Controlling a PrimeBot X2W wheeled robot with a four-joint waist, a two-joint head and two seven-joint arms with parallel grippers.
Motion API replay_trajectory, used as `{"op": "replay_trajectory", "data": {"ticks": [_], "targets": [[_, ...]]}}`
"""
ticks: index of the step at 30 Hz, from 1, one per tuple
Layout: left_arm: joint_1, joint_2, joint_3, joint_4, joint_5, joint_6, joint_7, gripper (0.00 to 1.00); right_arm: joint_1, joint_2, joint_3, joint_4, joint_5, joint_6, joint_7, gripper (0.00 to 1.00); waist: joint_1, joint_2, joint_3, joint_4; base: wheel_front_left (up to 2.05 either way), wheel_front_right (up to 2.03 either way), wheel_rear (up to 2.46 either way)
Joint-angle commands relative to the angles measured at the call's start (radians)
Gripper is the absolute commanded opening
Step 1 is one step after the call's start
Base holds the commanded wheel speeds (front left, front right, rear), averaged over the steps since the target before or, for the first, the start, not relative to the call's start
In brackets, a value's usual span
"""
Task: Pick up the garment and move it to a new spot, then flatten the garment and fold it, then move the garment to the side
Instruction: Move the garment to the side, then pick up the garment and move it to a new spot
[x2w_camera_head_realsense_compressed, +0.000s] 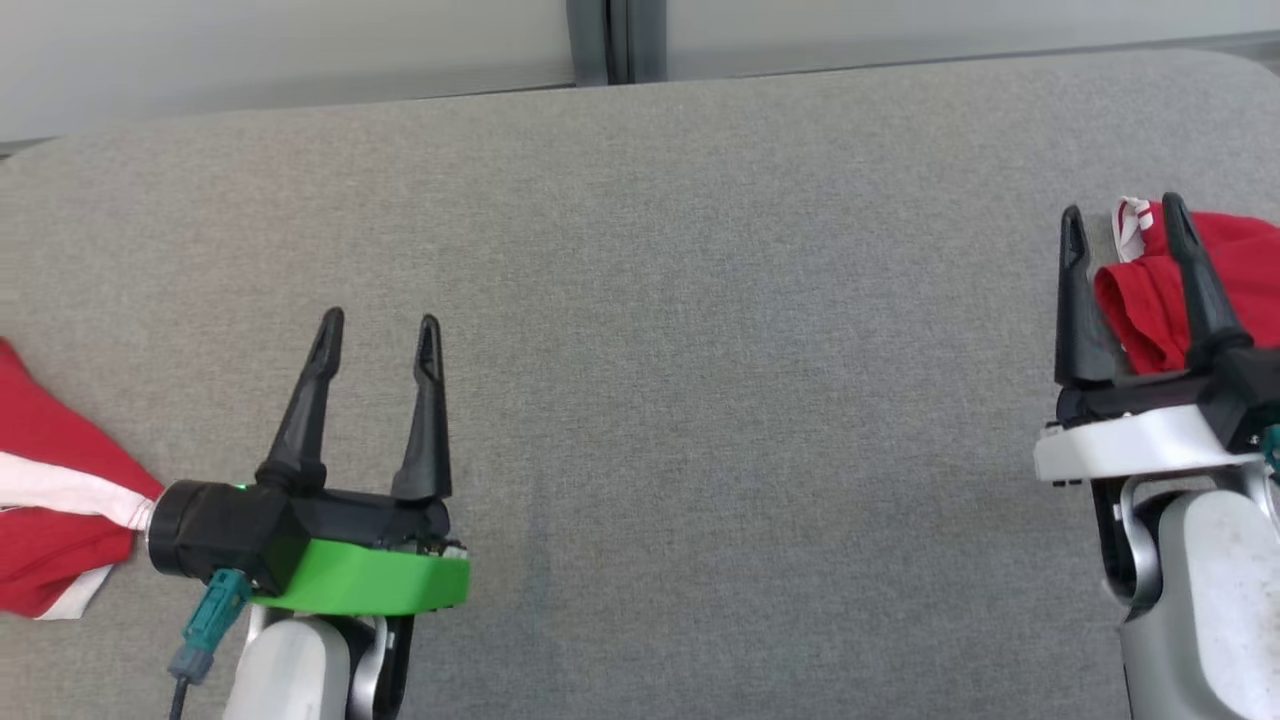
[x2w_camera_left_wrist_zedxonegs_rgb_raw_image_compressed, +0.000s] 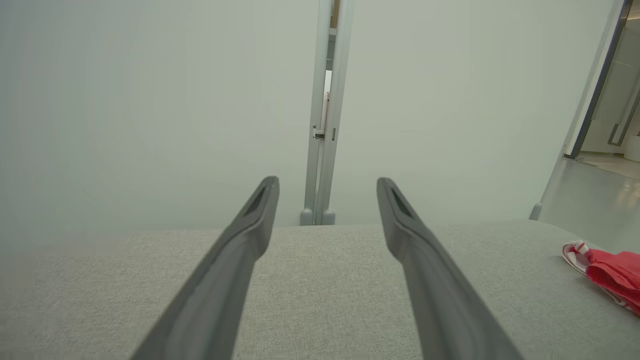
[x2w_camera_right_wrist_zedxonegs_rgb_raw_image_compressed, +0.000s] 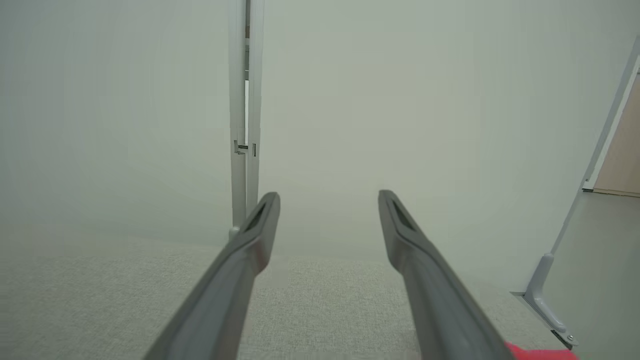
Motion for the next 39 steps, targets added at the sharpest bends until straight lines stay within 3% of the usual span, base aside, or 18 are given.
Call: {"op": "replay_trajectory", "data": {"ticks": [1,11,15,21,33,39], "targets": [[0.018,-0.001,-0.003,0.008,-0.004,-0.002,0.0,1.0,0.033,0.011,-0.001,-0.006,0.002,-0.002,0.0,1.0,0.0,0.0,-0.052,0.045,0.0,0.0,0.0],[0.083,0.0,-0.015,0.044,0.012,0.018,0.0,1.0,0.164,0.045,0.03,-0.05,0.078,-0.002,0.0,1.0,0.0,0.0,-0.076,0.042,0.0,0.0,0.0],[0.087,-0.001,-0.036,0.04,0.082,0.015,0.0,1.0,0.173,0.044,0.05,-0.047,0.075,-0.002,0.0,1.0,0.0,0.0,-0.076,0.035,0.0,0.0,0.0],[0.087,0.0,-0.052,0.042,0.06,0.035,0.0,1.0,0.166,0.045,0.06,-0.053,0.087,-0.002,0.0,1.0,0.0,0.0,-0.076,0.03,0.0,0.0,0.0],[0.077,0.0,-0.053,0.052,0.052,0.036,0.0,1.0,0.18,0.045,0.052,-0.043,0.105,-0.002,0.0,1.0,0.0,0.0,-0.077,0.035,0.0,0.0,0.0],[0.072,0.0,-0.059,0.063,0.048,0.028,0.0,1.0,0.195,0.045,0.054,-0.036,0.098,-0.002,0.0,1.0,0.0,0.0,-0.083,0.074,0.0,0.0,0.0]]}}
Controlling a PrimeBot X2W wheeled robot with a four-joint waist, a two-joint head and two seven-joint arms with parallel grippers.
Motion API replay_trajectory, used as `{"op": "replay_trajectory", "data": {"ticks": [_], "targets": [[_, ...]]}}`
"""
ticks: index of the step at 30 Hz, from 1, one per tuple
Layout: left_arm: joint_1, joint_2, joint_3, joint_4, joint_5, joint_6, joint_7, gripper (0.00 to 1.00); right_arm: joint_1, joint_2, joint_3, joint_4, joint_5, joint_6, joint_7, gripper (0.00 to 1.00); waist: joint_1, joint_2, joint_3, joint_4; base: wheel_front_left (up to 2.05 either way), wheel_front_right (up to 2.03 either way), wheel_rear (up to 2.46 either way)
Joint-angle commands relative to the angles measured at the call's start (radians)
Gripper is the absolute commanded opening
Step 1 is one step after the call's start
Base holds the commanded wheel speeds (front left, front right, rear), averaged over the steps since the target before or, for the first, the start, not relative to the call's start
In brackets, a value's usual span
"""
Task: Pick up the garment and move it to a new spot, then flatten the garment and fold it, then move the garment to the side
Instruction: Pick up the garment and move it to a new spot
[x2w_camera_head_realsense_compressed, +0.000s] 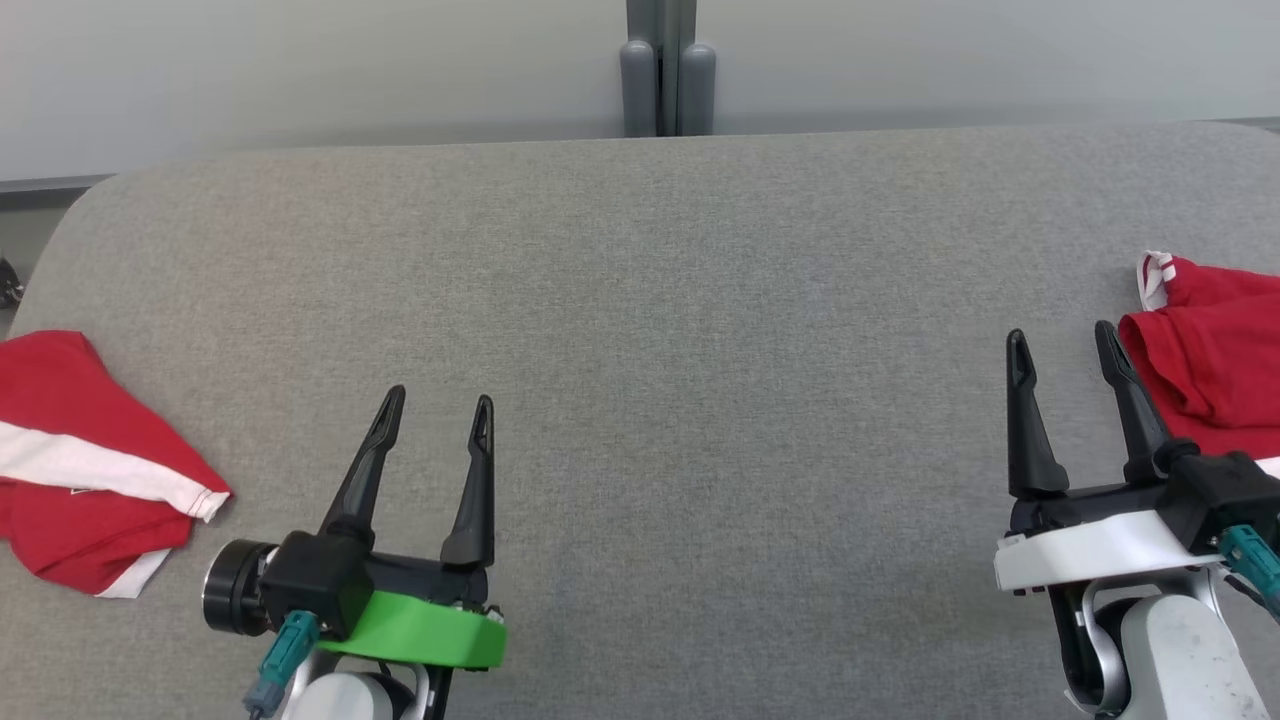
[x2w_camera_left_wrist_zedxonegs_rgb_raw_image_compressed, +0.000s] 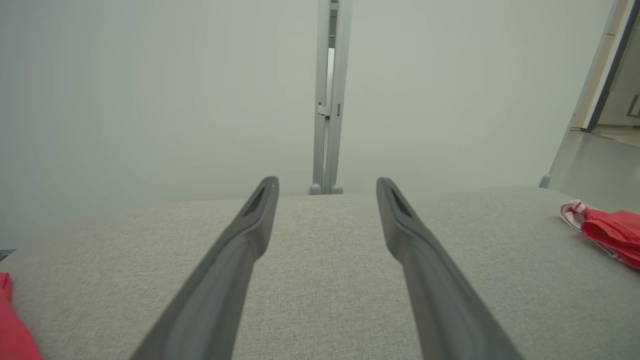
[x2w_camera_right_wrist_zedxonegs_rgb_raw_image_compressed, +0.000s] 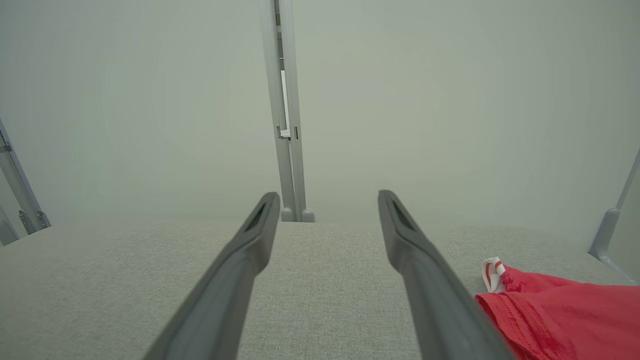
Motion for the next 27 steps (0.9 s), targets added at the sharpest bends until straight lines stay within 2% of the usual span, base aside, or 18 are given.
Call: {"op": "replay_trajectory", "data": {"ticks": [1,5,16,27], "targets": [[-0.009,0.003,0.006,0.0,-0.002,0.002,0.0,1.0,0.007,-0.001,0.004,0.003,-0.003,-0.002,0.0,1.0,0.0,0.0,-0.002,0.022,0.0,0.0,0.0],[-0.009,0.003,0.014,0.01,-0.008,0.005,0.0,1.0,0.005,-0.001,0.028,0.009,0.006,-0.002,0.0,1.0,0.0,0.0,-0.005,0.07,0.0,0.0,0.0],[0.002,0.003,0.03,0.015,-0.015,0.017,0.0,1.0,0.005,-0.001,0.13,0.049,-0.001,-0.002,0.0,1.0,0.0,0.0,-0.022,0.277,0.0,0.0,0.0],[0.023,0.003,0.062,0.007,-0.008,0.018,0.0,1.0,-0.007,-0.002,0.167,0.08,-0.009,-0.002,0.0,1.0,0.0,0.0,-0.036,0.461,0.0,0.0,0.0]]}}
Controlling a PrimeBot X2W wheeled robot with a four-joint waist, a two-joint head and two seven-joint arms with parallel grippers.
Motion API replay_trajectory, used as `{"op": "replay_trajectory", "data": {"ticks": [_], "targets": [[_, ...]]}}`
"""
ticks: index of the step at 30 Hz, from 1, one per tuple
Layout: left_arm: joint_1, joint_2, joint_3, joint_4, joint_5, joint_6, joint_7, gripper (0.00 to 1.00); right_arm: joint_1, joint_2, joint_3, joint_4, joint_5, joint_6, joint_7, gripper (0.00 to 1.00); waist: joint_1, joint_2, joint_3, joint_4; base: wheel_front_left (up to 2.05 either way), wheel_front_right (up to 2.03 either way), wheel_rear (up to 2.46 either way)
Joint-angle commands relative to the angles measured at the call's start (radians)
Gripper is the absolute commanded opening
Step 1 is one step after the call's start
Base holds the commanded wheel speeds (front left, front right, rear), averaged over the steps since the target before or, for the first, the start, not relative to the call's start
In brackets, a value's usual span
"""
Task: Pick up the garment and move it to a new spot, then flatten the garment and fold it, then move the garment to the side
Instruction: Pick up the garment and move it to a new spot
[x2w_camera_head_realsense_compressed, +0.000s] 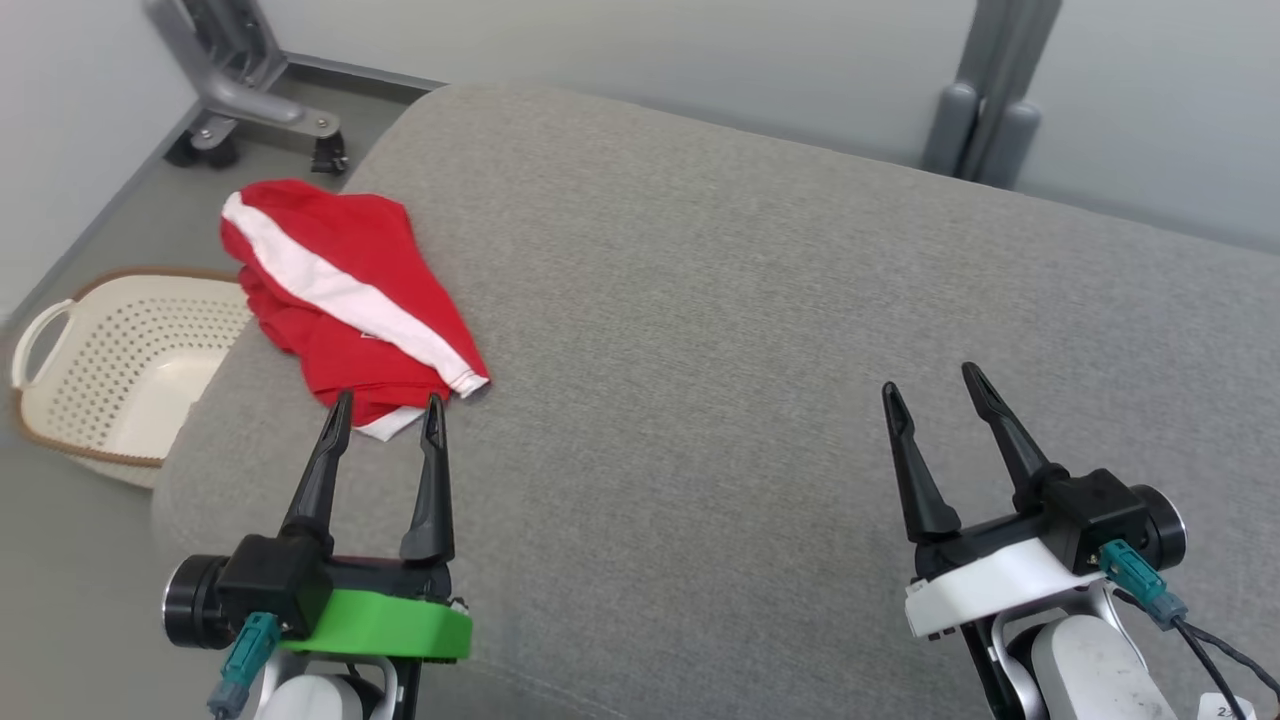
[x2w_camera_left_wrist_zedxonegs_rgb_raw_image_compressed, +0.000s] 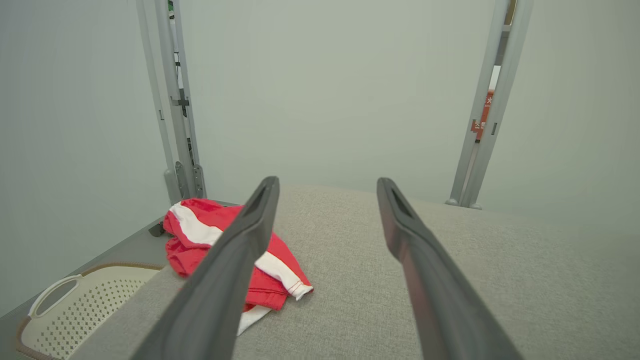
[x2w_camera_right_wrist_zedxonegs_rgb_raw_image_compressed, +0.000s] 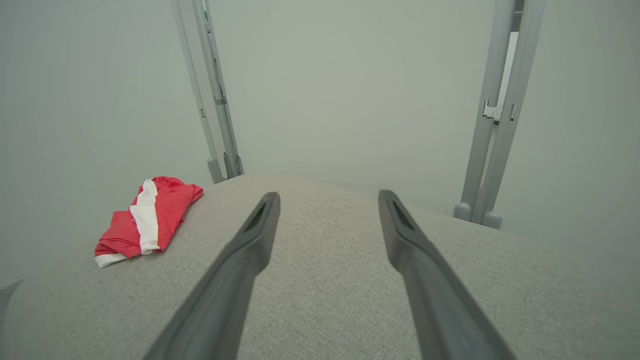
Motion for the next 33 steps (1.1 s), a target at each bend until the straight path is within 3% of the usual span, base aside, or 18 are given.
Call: {"op": "replay_trajectory", "data": {"ticks": [1,17,33], "targets": [[0.019,0.002,0.007,-0.001,0.002,0.0,0.0,1.0,-0.009,-0.002,0.001,0.001,-0.001,-0.002,0.0,1.0,0.0,0.0,-0.011,0.091,0.0,0.0,0.0],[0.046,0.002,0.061,-0.058,-0.028,0.046,0.0,1.0,-0.077,-0.003,0.068,0.047,-0.007,-0.002,0.0,1.0,0.0,0.0,0.016,0.13,0.0,0.0,0.0],[-0.041,0.002,0.097,-0.007,-0.038,0.018,0.0,1.0,-0.06,-0.003,-0.025,0.002,-0.042,-0.002,0.0,1.0,0.0,0.0,0.08,0.107,0.0,0.0,0.0]]}}
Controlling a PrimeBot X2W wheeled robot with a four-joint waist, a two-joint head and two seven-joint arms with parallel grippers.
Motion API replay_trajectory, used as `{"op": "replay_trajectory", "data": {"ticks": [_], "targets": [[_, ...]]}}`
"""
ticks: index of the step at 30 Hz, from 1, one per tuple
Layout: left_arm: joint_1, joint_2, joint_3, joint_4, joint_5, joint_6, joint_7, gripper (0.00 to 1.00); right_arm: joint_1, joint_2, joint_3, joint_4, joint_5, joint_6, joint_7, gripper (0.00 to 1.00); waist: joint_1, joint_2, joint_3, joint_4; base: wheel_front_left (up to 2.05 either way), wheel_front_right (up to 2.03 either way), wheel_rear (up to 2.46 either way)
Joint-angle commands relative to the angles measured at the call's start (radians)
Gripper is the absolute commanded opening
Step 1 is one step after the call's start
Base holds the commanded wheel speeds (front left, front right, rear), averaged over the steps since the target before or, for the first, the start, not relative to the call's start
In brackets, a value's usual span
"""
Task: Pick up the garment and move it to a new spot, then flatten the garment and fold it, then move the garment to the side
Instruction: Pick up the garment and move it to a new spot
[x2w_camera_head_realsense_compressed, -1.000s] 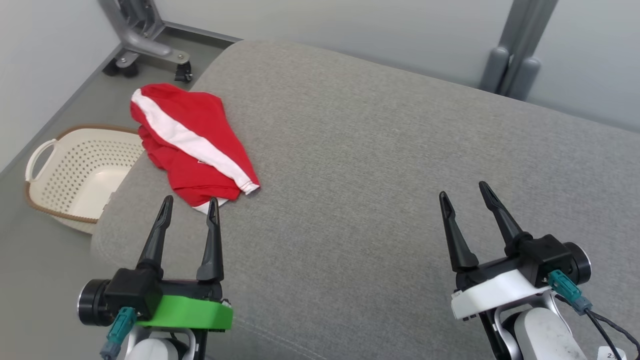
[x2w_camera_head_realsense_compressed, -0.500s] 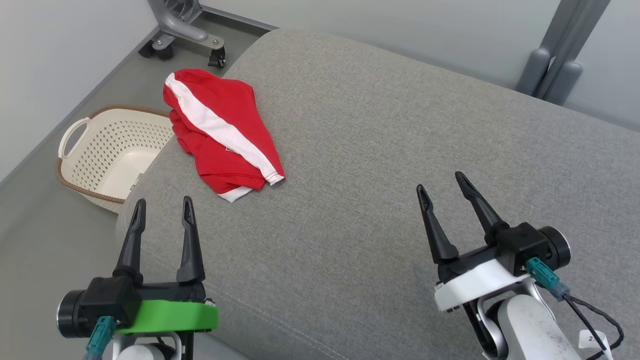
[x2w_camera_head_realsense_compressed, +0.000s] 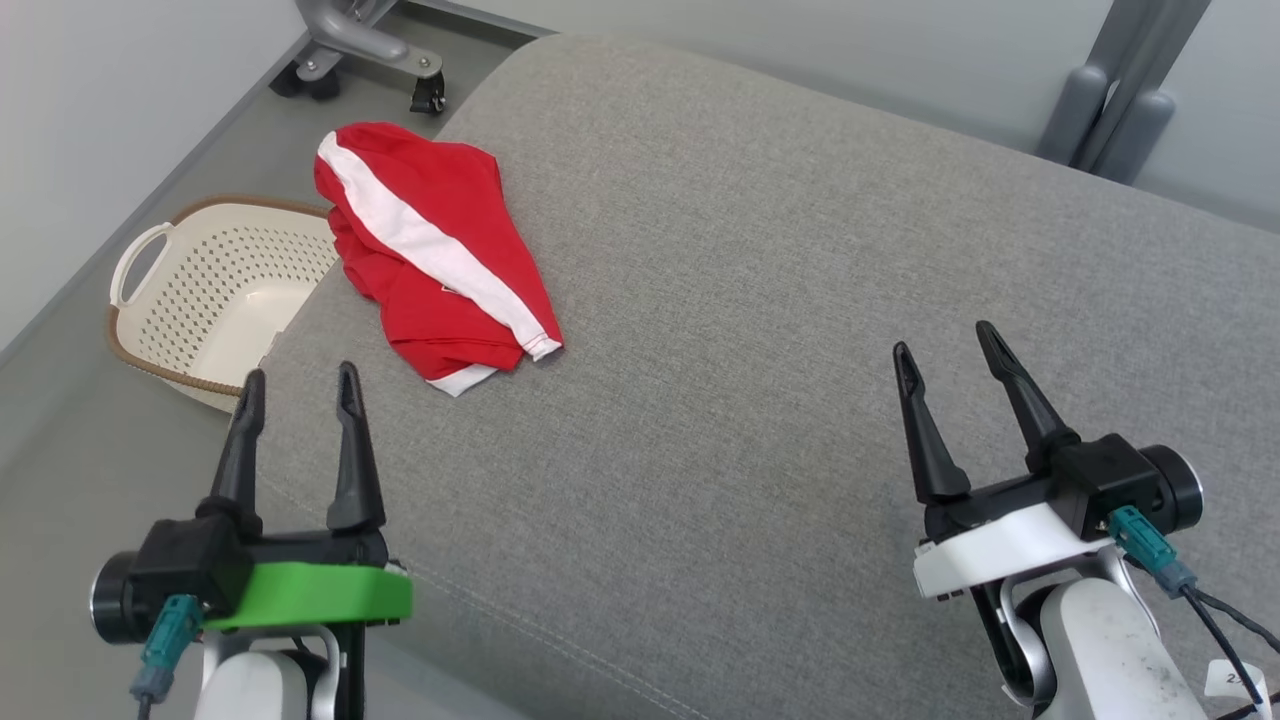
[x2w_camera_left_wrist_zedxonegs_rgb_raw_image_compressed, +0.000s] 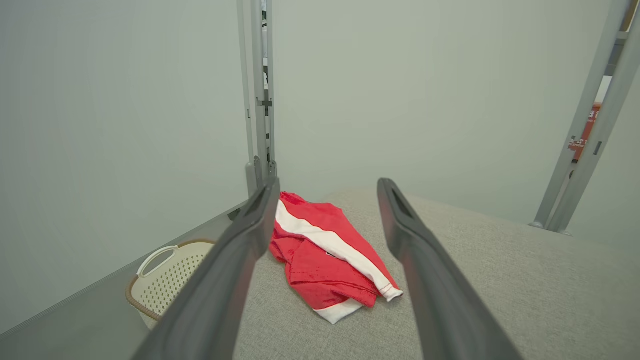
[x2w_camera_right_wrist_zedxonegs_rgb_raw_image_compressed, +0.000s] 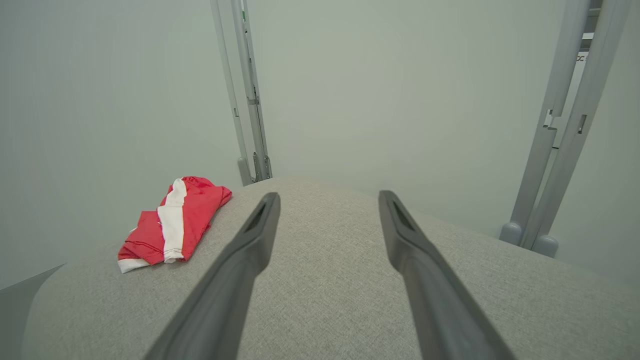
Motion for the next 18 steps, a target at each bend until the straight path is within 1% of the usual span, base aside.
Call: {"op": "replay_trajectory", "data": {"ticks": [1,3,5,9,11,14,16,18], "targets": [[-0.033,0.002,0.014,0.011,0.001,-0.009,0.0,1.0,-0.01,-0.003,-0.008,-0.008,-0.016,-0.002,0.0,1.0,0.0,-0.0001,0.041,-0.024,0.0,0.0,0.0],[-0.072,0.008,0.027,0.038,0.04,-0.035,0.0,1.0,-0.024,-0.004,-0.02,-0.015,-0.042,-0.002,0.0,1.0,0.0,-0.0001,0.072,-0.039,0.0,0.0,0.0],[-0.115,0.033,0.035,0.076,0.071,-0.057,0.0,1.0,-0.038,-0.004,-0.029,-0.024,-0.063,-0.002,0.0,1.0,0.0,-0.0001,0.108,-0.054,0.0,0.0,0.0],[-0.214,0.07,0.051,0.207,0.079,-0.084,0.0,1.0,-0.065,-0.016,-0.049,-0.05,-0.117,-0.002,0.0,1.0,0.0,-0.0001,0.179,-0.081,0.0,0.0,0.0],[-0.285,0.087,0.053,0.294,0.053,-0.096,0.0,1.0,-0.074,-0.028,-0.069,-0.068,-0.139,-0.002,0.0,1.0,0.0,-0.0001,0.216,-0.093,0.0,0.0,0.0],[-0.358,0.12,0.029,0.439,0.014,-0.106,0.0,1.0,-0.094,-0.041,-0.102,-0.093,-0.159,-0.002,0.0,1.0,0.0,-0.0001,0.252,-0.111,0.0,0.0,0.0],[-0.422,0.137,0.009,0.533,-0.021,-0.107,0.018,1.0,-0.104,-0.05,-0.118,-0.109,-0.167,-0.002,0.004,1.0,0.0,-0.0001,0.273,-0.124,0.0,0.0,0.0],[-0.468,0.142,-0.035,0.614,-0.086,-0.109,0.06,1.0,-0.116,-0.06,-0.124,-0.126,-0.175,-0.002,0.007,1.0,0.0,-0.0001,0.291,-0.14,0.0,0.0,0.0]]}}
